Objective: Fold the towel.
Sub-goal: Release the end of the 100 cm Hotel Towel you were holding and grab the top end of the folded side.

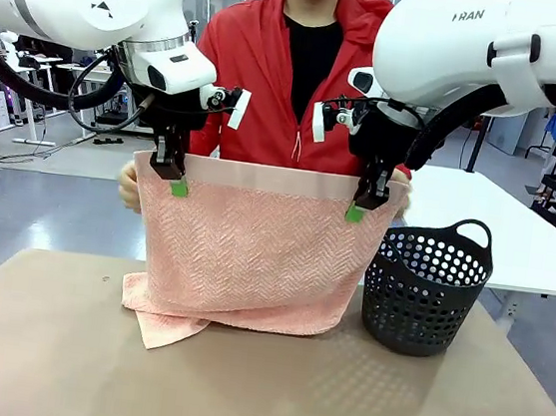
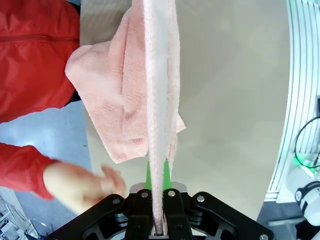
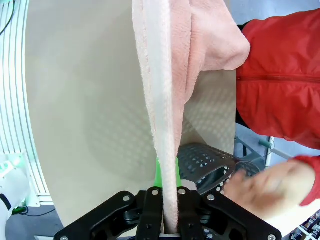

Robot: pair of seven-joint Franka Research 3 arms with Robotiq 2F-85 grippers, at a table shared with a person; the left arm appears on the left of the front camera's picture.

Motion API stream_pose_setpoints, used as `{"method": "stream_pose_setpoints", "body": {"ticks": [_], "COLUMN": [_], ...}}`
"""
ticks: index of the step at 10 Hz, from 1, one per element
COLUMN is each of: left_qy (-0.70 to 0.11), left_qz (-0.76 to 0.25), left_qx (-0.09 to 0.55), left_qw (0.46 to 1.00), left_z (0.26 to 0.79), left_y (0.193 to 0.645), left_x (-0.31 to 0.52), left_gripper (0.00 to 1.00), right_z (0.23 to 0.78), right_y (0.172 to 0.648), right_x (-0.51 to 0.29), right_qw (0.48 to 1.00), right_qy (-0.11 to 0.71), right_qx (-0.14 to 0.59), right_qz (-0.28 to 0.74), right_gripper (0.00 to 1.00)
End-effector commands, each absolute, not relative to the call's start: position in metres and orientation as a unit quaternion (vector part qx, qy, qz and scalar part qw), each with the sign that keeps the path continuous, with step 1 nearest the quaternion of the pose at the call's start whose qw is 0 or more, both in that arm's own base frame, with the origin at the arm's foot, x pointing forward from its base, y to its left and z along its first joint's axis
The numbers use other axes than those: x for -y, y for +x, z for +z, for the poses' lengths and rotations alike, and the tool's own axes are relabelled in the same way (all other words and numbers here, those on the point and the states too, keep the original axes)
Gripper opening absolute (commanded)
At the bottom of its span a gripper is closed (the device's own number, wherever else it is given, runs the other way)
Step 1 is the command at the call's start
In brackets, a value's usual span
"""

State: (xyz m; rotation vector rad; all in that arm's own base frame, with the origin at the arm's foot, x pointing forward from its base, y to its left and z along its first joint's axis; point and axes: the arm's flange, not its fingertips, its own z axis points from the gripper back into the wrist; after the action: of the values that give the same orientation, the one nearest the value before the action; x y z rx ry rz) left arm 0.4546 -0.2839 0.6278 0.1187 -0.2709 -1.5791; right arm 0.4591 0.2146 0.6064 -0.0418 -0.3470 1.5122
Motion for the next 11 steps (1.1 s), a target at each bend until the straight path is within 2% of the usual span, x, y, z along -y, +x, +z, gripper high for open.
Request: {"method": "stream_pose_setpoints", "body": {"ticks": [1, 11], "left_qy": [0.056, 0.056], "left_qz": [-0.707, -0.707], "left_qx": [0.121, 0.121], "left_qw": [0.694, 0.694], "left_z": [0.6289, 0.6289], "left_y": [0.4552, 0.4552], "left_x": [0.2829, 0.2829], "left_gripper": [0.0, 0.0], "right_z": [0.6066, 0.6066], "right_y": [0.4594, 0.4594], "right_x": [-0.214, -0.214], "right_qw": [0.713, 0.713], "right_qy": [-0.019, -0.019], "right_qx": [0.157, 0.157], "right_qz": [0.683, 0.683], "right_gripper": [0.0, 0.0]}}
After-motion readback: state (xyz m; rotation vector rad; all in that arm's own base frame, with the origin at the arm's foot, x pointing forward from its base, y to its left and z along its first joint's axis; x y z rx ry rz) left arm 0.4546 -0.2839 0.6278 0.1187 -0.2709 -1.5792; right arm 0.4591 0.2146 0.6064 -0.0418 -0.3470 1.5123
